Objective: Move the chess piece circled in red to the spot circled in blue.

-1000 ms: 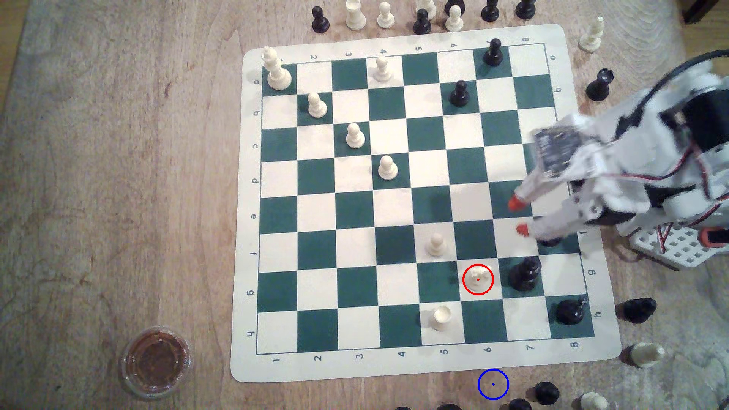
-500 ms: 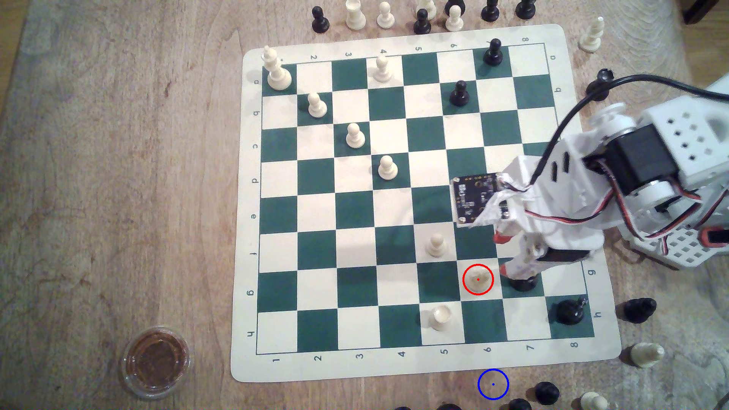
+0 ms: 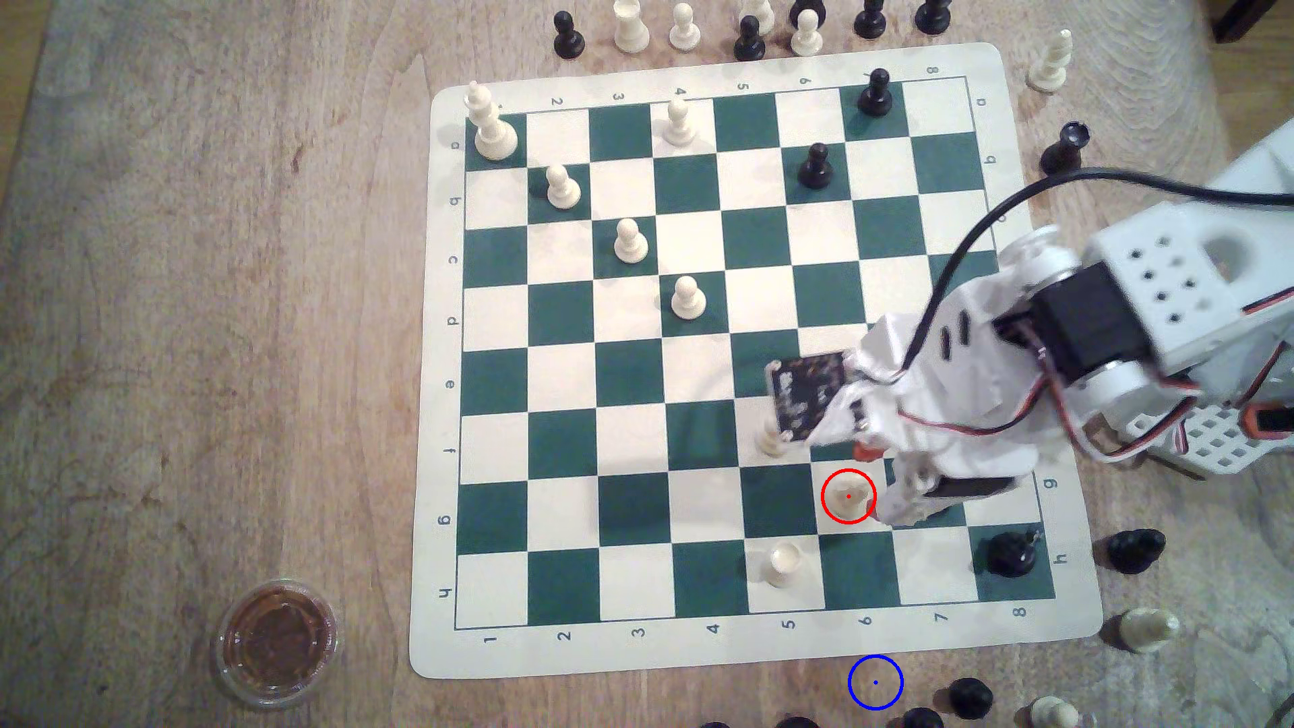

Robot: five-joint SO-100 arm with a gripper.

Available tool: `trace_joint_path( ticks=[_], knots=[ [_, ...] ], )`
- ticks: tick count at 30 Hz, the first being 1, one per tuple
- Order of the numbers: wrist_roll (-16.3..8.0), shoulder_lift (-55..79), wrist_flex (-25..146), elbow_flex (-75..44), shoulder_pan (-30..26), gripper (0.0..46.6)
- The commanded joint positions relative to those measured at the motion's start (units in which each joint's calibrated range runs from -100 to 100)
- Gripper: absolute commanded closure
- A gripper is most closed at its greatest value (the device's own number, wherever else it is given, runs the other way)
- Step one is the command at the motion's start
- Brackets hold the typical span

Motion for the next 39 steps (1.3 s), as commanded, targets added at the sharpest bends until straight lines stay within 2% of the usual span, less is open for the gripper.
trace_joint_path(
  ticks=[1, 19, 20, 23, 26, 35, 39],
  knots=[
    [0.2, 4.3, -2.2, -2.6, 0.0, 35.2],
    [0.7, 11.7, -9.5, -1.7, 0.7, 36.9],
    [0.7, 12.1, -9.6, -1.6, 0.7, 37.5],
    [0.8, 12.8, -9.7, -1.4, 0.6, 44.4],
    [0.9, 12.8, -9.7, -1.4, 0.1, 46.1],
    [0.9, 9.3, -7.6, -2.3, 0.0, 46.4],
    [0.4, 4.7, -1.2, -8.7, -1.2, 46.4]
  ],
)
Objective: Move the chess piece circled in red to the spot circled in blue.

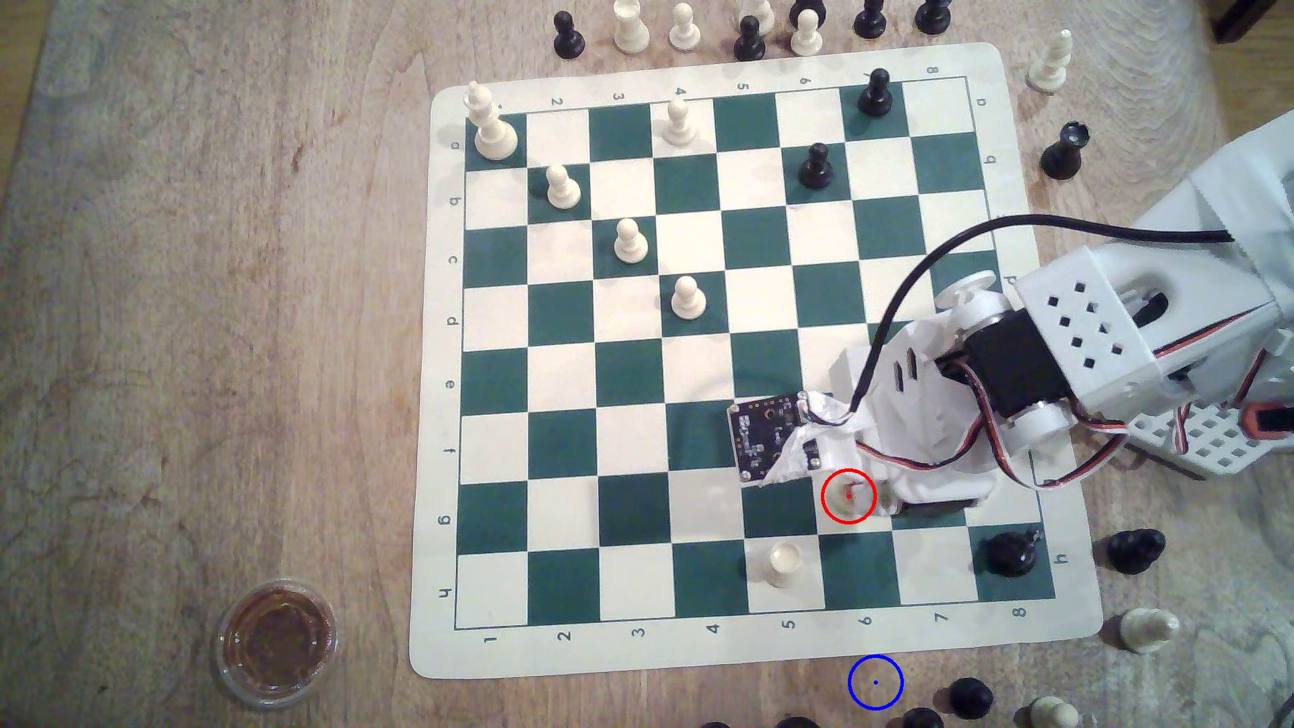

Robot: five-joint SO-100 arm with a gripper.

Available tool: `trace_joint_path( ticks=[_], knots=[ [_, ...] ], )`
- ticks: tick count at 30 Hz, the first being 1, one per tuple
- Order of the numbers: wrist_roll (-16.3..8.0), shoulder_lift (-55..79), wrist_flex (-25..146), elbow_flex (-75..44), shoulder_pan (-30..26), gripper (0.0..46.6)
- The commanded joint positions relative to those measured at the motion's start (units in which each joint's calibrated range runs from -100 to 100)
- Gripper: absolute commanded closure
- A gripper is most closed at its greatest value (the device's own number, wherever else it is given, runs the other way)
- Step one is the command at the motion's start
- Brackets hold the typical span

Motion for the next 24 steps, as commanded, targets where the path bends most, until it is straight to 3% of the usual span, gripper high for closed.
trace_joint_path(
  ticks=[1, 10, 24],
  knots=[
    [-1.0, -5.6, 7.3, -12.2, -4.0, 46.4],
    [-1.8, 6.3, 8.6, -23.9, -14.3, 46.4],
    [-1.6, 20.1, 2.3, -31.8, -18.2, 46.4]
  ],
)
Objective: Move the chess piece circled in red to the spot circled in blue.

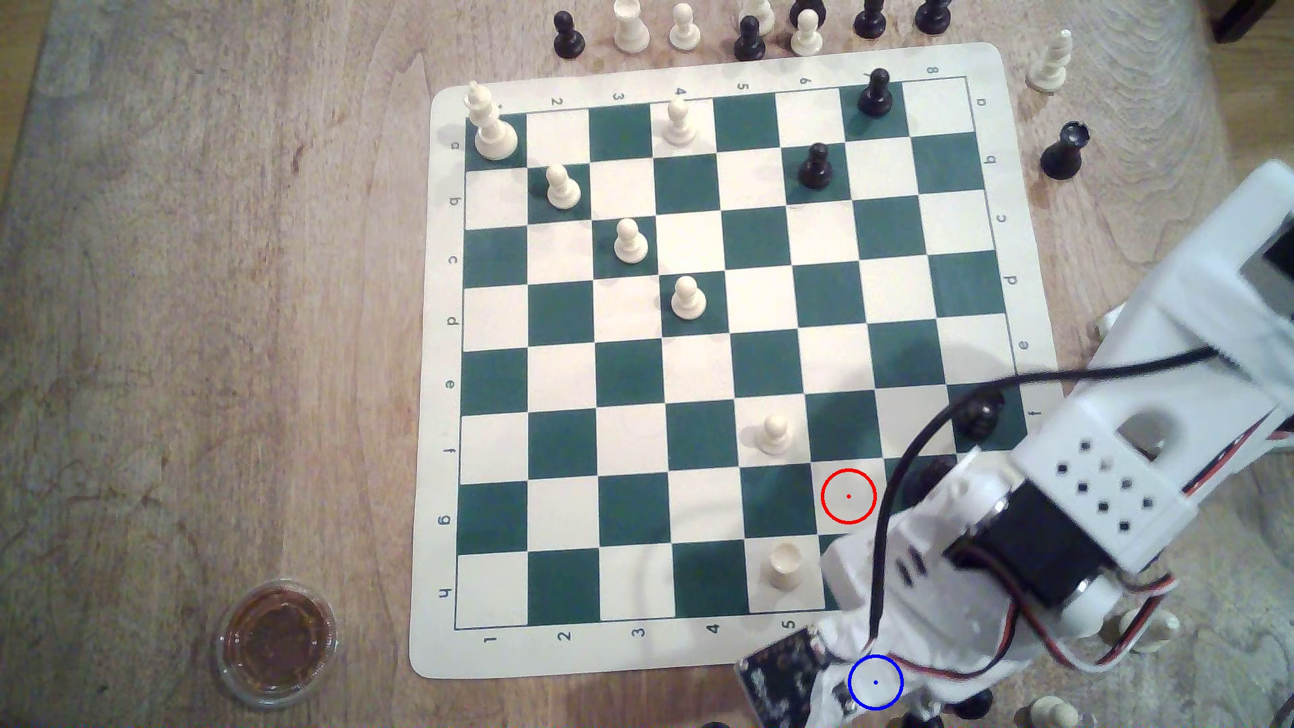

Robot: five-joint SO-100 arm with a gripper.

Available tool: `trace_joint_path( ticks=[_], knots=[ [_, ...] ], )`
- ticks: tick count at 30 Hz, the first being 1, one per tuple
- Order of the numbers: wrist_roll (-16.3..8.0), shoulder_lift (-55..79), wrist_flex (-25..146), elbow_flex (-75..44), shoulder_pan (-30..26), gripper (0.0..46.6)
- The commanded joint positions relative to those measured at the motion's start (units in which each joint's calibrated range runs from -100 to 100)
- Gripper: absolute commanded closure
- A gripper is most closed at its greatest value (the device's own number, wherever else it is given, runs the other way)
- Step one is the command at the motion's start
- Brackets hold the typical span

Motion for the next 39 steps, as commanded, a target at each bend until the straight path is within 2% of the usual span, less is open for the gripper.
trace_joint_path(
  ticks=[1, 10, 26, 29, 30, 31, 39],
  knots=[
    [0.2, 1.2, -2.4, -5.5, -1.2, 46.4],
    [0.3, 5.0, -3.6, -7.2, -2.8, 46.4],
    [1.2, 8.1, -3.8, -6.5, -1.6, 45.9],
    [1.6, 8.2, -3.3, -6.3, -1.2, 41.5],
    [1.8, 8.2, -2.6, -6.3, -1.2, 33.2],
    [1.6, 8.0, -2.3, -6.4, -1.2, 30.3],
    [0.7, 0.2, 4.0, -6.3, 0.0, 27.0]
  ],
)
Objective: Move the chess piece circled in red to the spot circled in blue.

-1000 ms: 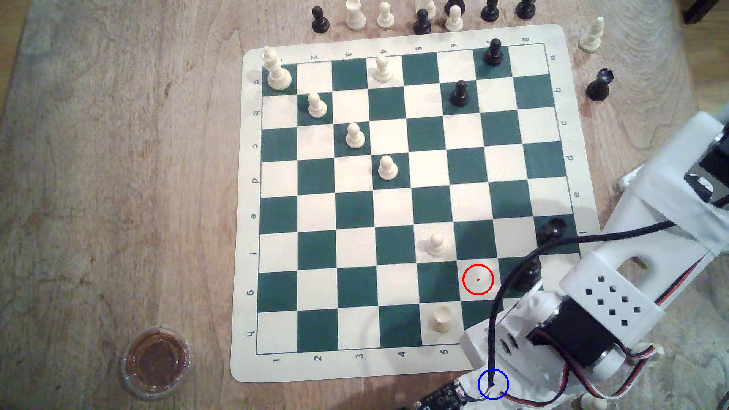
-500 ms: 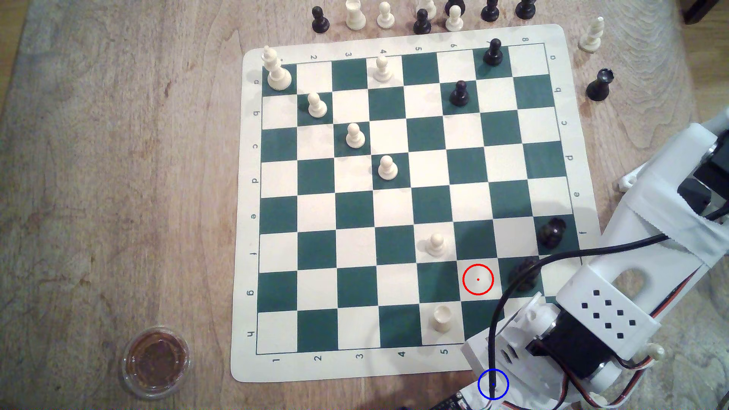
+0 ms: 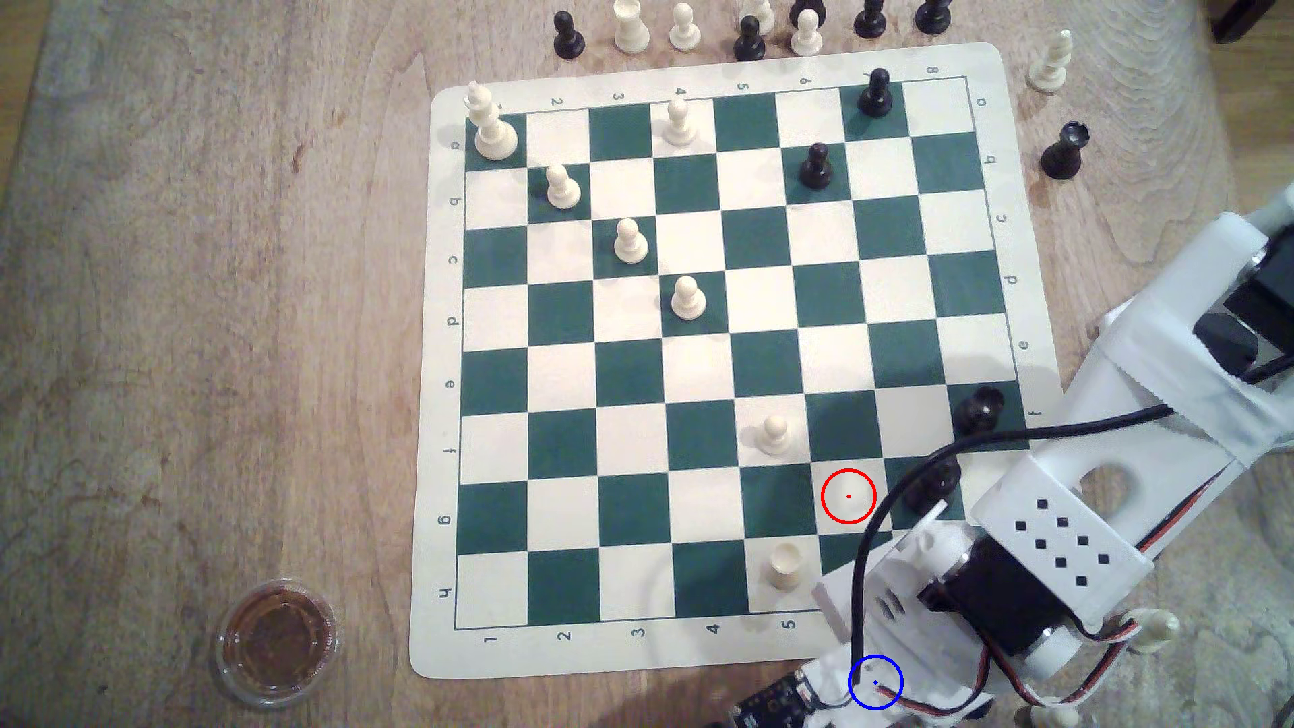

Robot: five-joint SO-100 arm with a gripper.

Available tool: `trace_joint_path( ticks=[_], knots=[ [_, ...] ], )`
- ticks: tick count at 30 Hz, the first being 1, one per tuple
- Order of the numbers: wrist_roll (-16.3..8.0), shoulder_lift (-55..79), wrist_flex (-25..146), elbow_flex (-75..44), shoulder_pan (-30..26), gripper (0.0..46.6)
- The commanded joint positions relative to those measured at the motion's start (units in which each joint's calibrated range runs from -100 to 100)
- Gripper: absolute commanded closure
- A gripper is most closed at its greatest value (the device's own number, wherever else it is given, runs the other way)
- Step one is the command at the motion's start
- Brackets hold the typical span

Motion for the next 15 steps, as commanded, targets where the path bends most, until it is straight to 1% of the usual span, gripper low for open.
trace_joint_path(
  ticks=[1, 3, 8, 9, 10, 12, 13, 14, 15],
  knots=[
    [-0.5, -8.8, 4.2, -3.8, 1.0, 26.8],
    [-0.7, -11.4, 6.3, -3.6, 1.6, 26.5],
    [-0.7, -20.3, 7.3, 1.1, 4.8, 26.4],
    [-0.7, -24.3, 9.4, 2.9, 4.9, 26.0],
    [-0.8, -26.9, 10.3, 4.1, 4.3, 25.5],
    [-1.9, -33.7, 10.0, 8.2, 2.9, 25.0],
    [-2.1, -40.3, 9.9, 11.9, 1.9, 26.2],
    [-2.2, -42.8, 10.4, 13.3, 1.8, 27.8],
    [-2.2, -44.5, 11.0, 14.1, 1.8, 28.1]
  ],
)
